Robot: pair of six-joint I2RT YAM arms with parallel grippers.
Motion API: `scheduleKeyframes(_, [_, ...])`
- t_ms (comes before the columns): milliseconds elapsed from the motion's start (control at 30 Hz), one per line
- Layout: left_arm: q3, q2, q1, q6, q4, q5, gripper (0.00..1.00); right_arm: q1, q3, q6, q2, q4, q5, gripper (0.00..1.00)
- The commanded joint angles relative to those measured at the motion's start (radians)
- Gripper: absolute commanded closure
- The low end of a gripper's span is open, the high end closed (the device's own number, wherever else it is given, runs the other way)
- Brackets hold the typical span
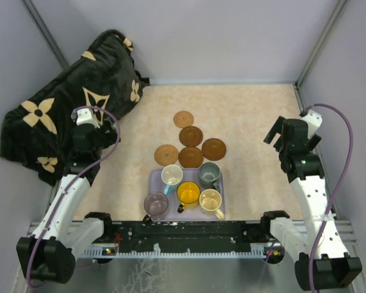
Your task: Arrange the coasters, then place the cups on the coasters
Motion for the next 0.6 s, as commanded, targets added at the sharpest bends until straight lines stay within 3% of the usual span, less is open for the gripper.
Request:
scheduleKeyframes(0, [0.035,0.004,0.001,-0.005,-0.004,-0.011,0.00,-0.007,-0.001,-0.009,-0.017,0.017,0.031,0.01])
scheduleKeyframes(433, [0.047,0.008,0.000,0.005,-0.012,-0.013,0.00,-0.007,-0.003,-0.010,-0.033,0.030,0.000,0.01])
scheduleKeyframes(567, [0.061,0.016,0.000,0.035,-0.011,0.059,0.00,-0.007,-0.022,-0.024,-0.053,0.060,-0.045,0.01])
